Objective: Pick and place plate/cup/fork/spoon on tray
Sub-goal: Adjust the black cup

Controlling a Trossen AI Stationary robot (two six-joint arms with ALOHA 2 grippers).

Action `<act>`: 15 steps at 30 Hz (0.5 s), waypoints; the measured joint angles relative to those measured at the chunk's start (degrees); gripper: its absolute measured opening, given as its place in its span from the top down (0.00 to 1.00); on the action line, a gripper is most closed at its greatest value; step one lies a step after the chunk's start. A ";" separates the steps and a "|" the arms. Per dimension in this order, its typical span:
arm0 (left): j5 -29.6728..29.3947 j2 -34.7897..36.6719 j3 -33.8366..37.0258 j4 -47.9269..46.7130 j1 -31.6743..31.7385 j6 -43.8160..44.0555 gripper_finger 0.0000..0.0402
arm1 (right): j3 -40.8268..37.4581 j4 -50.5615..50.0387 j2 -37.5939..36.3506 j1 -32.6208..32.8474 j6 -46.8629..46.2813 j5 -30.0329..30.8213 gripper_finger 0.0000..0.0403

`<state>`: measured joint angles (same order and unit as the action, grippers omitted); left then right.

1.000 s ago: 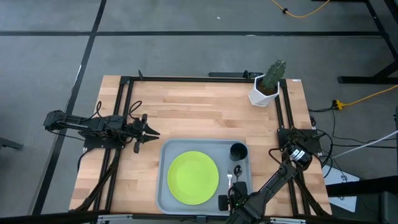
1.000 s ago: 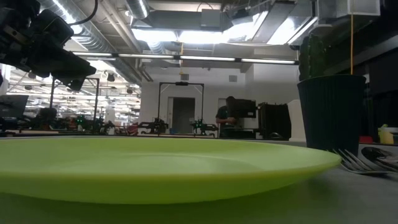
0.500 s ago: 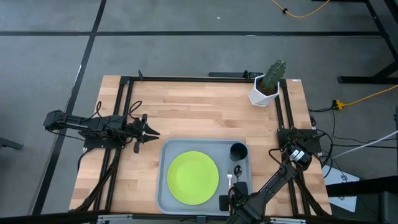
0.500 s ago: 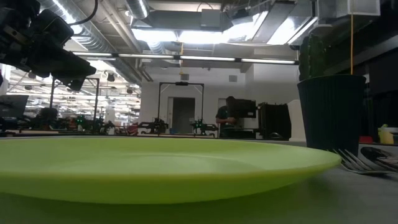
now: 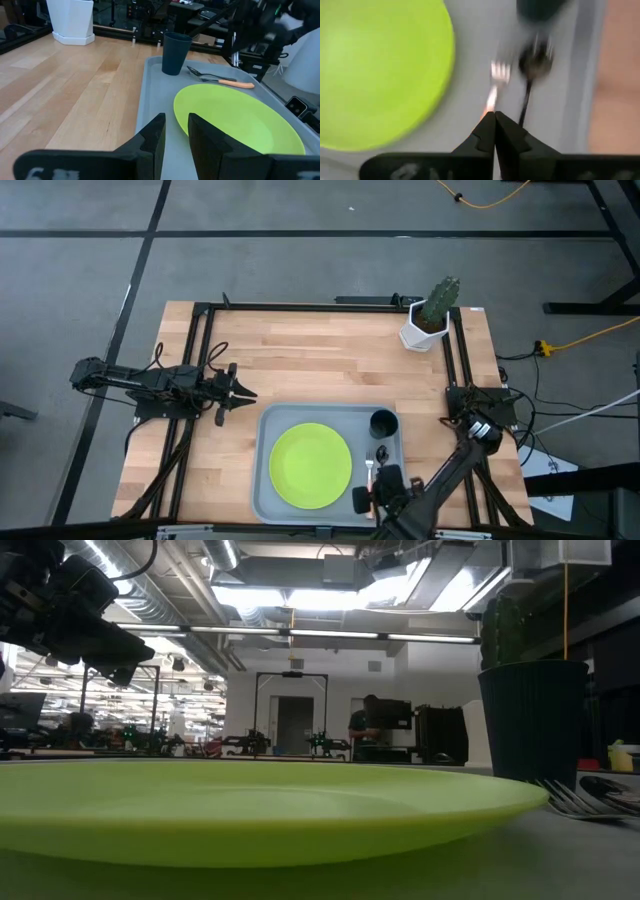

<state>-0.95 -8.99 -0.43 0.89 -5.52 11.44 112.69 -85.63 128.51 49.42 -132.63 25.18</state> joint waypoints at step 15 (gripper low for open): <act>0.00 0.02 0.00 0.08 0.00 0.01 0.81 | 7.24 6.12 -1.44 -3.48 59.74 35.24 0.97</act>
<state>-0.95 -8.97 -0.43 0.97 -5.52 11.45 119.93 -79.51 127.07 45.93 -72.89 60.43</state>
